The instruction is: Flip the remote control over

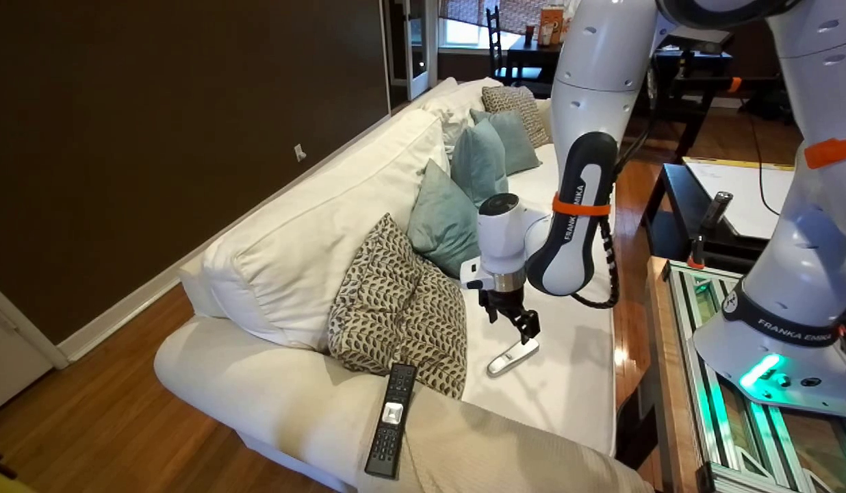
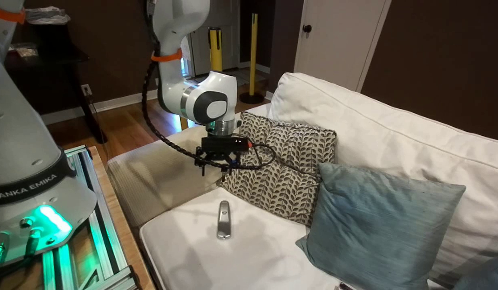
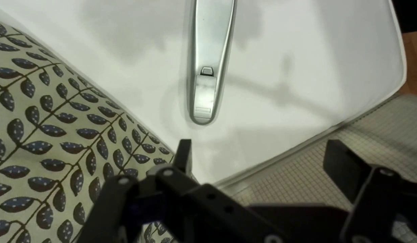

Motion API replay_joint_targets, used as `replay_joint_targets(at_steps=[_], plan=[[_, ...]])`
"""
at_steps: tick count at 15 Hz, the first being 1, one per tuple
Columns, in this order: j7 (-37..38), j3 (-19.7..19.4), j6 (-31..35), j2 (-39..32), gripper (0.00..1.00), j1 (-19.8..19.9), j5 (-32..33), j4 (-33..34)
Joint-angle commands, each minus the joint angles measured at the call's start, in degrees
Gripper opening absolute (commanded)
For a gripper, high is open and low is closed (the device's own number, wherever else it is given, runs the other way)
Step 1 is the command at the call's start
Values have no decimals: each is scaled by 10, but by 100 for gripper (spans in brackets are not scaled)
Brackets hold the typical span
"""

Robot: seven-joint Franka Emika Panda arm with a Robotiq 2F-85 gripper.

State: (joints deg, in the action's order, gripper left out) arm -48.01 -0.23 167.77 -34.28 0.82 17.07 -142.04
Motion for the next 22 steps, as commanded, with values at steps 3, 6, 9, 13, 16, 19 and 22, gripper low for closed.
replay_joint_targets(at_steps=[3, 6, 9, 13, 16, 19, 22], plan=[[31, 1, 35, -72, 100, 2, 17, 24], [62, -18, 98, -125, 100, -22, 20, 37], [92, -43, 158, -181, 100, -45, 14, 63], [128, -69, 195, -235, 100, -66, 9, 105], [140, -65, 185, -264, 100, -57, 16, 140], [143, -53, 175, -290, 100, -42, 23, 177], [146, -44, 169, -315, 98, -33, 27, 210]])
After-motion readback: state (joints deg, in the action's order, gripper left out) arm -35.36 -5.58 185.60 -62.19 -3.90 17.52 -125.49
